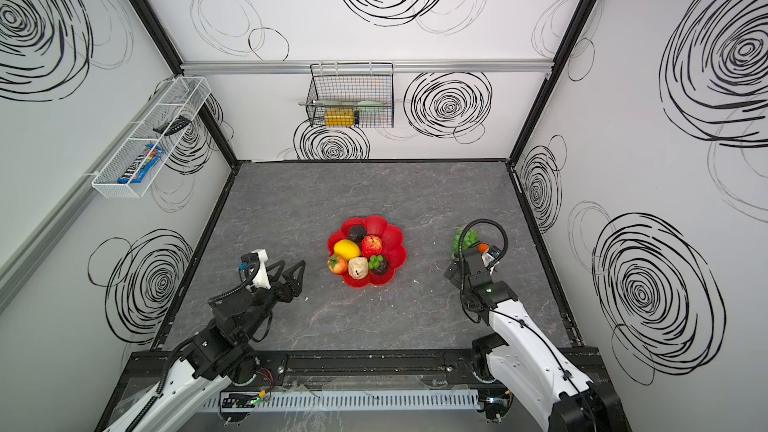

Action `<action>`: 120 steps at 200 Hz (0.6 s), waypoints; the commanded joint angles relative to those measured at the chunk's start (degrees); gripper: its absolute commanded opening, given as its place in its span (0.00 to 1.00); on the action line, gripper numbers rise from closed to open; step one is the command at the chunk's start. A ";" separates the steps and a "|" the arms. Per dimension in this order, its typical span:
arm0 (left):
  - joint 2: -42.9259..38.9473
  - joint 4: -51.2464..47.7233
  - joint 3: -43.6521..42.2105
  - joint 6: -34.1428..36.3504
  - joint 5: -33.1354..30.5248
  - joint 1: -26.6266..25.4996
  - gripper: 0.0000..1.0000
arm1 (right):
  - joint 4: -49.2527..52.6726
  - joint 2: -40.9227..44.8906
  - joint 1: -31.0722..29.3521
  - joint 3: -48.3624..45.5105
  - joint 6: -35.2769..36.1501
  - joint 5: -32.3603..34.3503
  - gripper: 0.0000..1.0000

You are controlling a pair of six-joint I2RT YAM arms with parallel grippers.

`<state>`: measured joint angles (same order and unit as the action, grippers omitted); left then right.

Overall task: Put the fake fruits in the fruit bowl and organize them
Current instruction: 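Lift the left gripper away while the right gripper grasps the green pepper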

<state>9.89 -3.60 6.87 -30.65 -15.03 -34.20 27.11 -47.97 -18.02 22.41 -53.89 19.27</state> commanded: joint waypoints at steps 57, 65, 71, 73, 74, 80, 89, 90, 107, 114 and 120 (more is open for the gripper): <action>-0.40 1.05 0.07 -0.65 0.17 0.45 0.82 | 0.74 0.49 0.26 -3.79 -1.96 -3.74 0.92; -0.41 1.05 0.07 -0.63 0.17 0.44 0.82 | 0.00 0.43 0.27 -4.23 -1.92 -4.99 0.89; -0.40 0.98 0.07 -0.64 0.04 0.43 0.82 | -0.27 0.34 0.25 -4.46 -1.99 -5.77 0.87; -0.40 0.92 0.07 -0.66 -0.04 0.44 0.82 | -0.34 0.29 0.24 -4.61 -2.00 -6.05 0.86; -0.40 0.90 0.07 -0.65 -0.06 0.44 0.82 | -0.37 0.26 0.25 -4.68 -2.05 -6.15 0.86; -0.40 0.82 0.08 -0.63 -0.24 0.44 0.82 | -0.56 0.24 0.26 -4.94 -2.14 -6.90 0.84; -0.46 0.76 0.07 -0.55 -0.44 0.42 0.82 | -0.68 0.17 0.19 -5.22 -2.48 -7.76 0.81; -0.47 0.77 0.07 -0.55 -0.44 0.43 0.82 | -0.71 0.16 0.19 -5.29 -2.51 -7.85 0.80; -0.40 0.82 -0.02 -0.55 -0.44 0.43 0.82 | -1.47 0.24 0.01 -5.96 -2.57 -9.48 0.77; -0.32 0.87 -0.02 -0.55 -0.52 0.40 0.83 | -1.59 0.36 -0.13 -5.98 -2.45 -10.16 0.75; -0.27 0.94 -0.02 -0.58 -0.59 0.43 0.83 | -1.45 0.33 -0.38 -5.89 -2.45 -10.57 0.75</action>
<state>9.89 -3.77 6.85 -31.05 -15.07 -34.20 26.48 -47.86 -18.04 17.39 -55.61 11.94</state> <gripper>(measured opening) 0.825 0.760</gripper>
